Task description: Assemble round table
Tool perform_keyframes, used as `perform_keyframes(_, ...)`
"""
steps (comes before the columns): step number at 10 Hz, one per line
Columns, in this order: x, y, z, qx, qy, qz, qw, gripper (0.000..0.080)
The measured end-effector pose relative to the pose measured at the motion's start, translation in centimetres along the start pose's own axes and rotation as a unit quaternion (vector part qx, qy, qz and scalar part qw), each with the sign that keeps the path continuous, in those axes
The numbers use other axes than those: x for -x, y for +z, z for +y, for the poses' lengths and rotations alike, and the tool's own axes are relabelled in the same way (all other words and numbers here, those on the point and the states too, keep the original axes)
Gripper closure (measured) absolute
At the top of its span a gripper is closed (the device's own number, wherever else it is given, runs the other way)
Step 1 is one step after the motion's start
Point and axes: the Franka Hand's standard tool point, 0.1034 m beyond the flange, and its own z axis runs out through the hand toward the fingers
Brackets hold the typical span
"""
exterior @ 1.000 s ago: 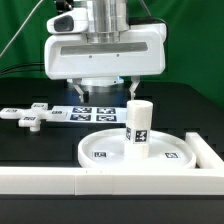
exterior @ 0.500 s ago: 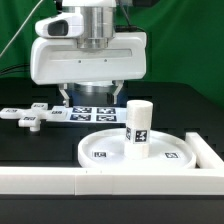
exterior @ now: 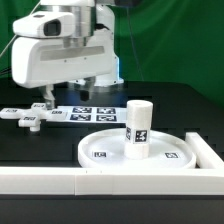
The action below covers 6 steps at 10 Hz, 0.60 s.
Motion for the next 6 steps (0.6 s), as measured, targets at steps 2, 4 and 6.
perform_keyframes(2,-0.1,0.1,-0.1,-0.001,-0.001,0.0,1.0,0.0151)
perform_keyframes(4,0.9,-0.1,0.9,0.02,-0.001,0.01,1.0,0.0151)
perform_keyframes(6,5.0,0.4,1.0,0.025,0.033,0.007,0.999,0.0151)
